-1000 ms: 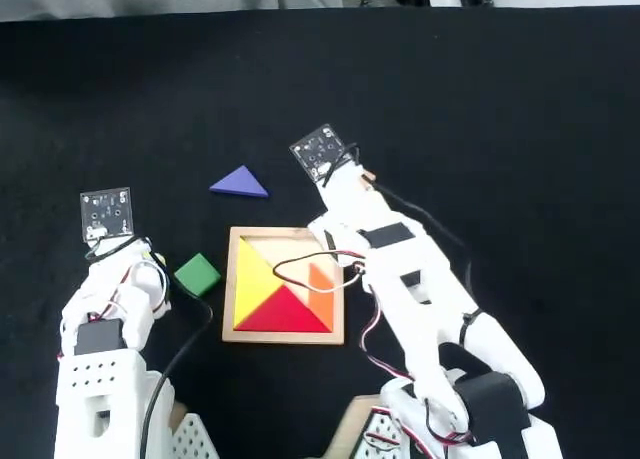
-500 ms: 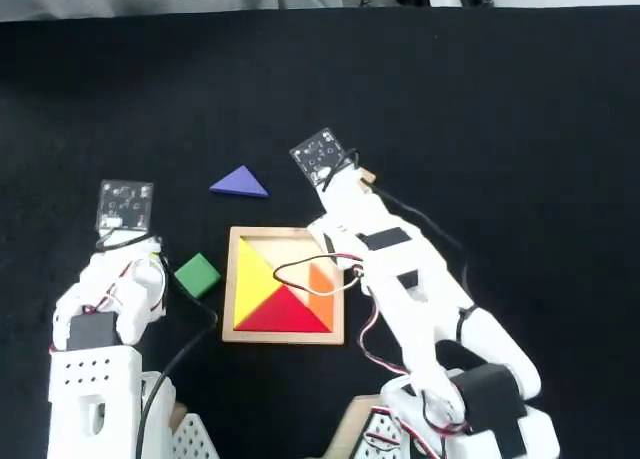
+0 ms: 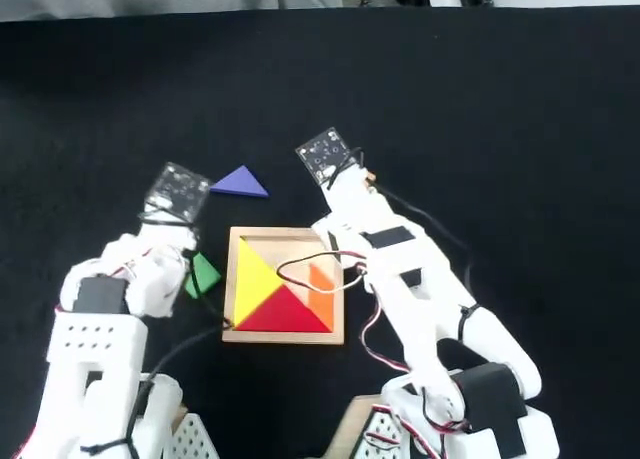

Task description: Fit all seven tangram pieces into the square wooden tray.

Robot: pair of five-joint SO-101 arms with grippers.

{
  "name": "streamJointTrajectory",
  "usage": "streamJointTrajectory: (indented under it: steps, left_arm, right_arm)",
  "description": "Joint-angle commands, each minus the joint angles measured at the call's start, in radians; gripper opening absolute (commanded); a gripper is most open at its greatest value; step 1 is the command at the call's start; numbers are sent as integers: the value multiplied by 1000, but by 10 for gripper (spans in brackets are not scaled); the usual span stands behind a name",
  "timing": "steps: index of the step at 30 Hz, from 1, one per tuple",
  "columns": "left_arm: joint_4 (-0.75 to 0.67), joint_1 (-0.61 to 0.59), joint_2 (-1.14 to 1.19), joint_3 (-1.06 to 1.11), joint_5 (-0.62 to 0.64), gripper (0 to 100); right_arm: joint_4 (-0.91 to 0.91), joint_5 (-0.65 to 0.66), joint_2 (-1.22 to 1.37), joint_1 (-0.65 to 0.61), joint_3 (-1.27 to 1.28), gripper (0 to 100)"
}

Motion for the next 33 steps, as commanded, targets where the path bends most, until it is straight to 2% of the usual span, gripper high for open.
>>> streamJointTrajectory:
  steps: [1,6,7,10,15,20,24,28,33]
  left_arm:
    - [-68,-71,37,-67,123,30]
    - [-371,-166,43,114,460,30]
    - [-448,-171,40,170,485,30]
    - [-612,-171,38,282,443,30]
    - [-608,-171,38,274,446,30]
    - [-611,-174,38,275,446,30]
    - [-614,-170,38,277,445,30]
    - [-614,-170,38,277,445,30]
    - [-615,-170,38,277,445,30]
  right_arm:
    - [-20,-14,-8,64,-68,11]
    - [2,-49,10,104,-104,11]
    - [18,-87,22,129,-130,11]
    - [115,-210,97,193,-263,11]
    - [370,-218,309,204,-693,11]
    - [583,-219,644,222,-1084,15]
    - [740,-265,865,222,-1351,135]
    - [911,-275,993,216,-1564,167]
    - [1033,-273,1047,219,-1687,170]
